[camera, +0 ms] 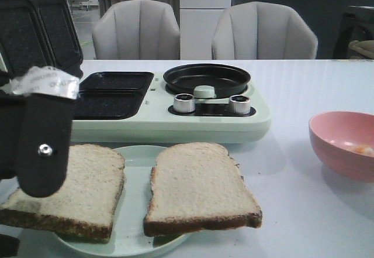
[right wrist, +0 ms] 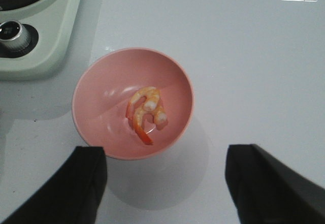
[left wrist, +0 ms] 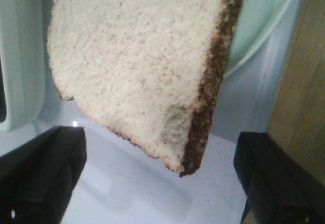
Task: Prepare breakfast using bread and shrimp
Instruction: 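Lower the left gripper and grasp the bread slice edge, then lift the bread slice with the left gripper over the waffle plate, then lower the bread onto the farther waffle plate and open the left gripper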
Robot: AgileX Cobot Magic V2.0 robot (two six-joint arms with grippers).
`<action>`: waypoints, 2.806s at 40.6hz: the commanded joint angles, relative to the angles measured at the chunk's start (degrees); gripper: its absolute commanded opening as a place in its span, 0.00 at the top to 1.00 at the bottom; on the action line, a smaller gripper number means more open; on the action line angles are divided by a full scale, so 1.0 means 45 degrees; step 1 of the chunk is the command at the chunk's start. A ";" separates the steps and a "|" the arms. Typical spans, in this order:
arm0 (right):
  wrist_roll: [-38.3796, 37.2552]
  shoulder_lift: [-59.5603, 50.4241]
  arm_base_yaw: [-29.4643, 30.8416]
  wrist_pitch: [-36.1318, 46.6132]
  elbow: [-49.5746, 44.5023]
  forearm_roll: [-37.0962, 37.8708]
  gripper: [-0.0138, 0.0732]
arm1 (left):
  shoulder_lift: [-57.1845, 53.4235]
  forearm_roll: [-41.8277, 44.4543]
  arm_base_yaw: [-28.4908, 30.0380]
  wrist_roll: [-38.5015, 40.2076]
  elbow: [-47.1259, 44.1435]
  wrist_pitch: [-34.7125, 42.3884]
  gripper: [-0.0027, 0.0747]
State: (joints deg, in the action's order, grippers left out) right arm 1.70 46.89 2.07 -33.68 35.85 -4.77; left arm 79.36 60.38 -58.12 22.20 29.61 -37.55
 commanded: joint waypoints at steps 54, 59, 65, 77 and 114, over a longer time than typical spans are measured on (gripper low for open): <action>0.0023 -0.0018 0.0073 0.0899 0.0453 -0.0004 0.16 | -0.2090 0.8266 0.0022 0.2645 0.1727 -0.2955 0.84; 0.0023 -0.0018 0.0073 0.0885 0.0453 -0.0004 0.16 | -0.1817 0.8326 0.2247 0.2645 0.2583 -0.0589 0.84; 0.0023 -0.0018 0.0073 0.0885 0.0453 -0.0004 0.16 | -0.0827 0.8346 0.4518 0.2645 0.4083 0.1593 0.84; 0.0023 -0.0018 0.0073 0.0885 0.0453 -0.0004 0.16 | 0.2294 0.8346 0.6767 0.2645 0.7821 0.2647 0.84; 0.0023 -0.0018 0.0073 0.0885 0.0453 -0.0004 0.16 | 0.8038 0.8346 0.8085 0.2645 1.1919 0.3487 0.77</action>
State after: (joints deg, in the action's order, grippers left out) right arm 1.70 46.89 2.07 -33.68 35.85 -4.77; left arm 119.47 96.85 -22.00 33.09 82.52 -20.69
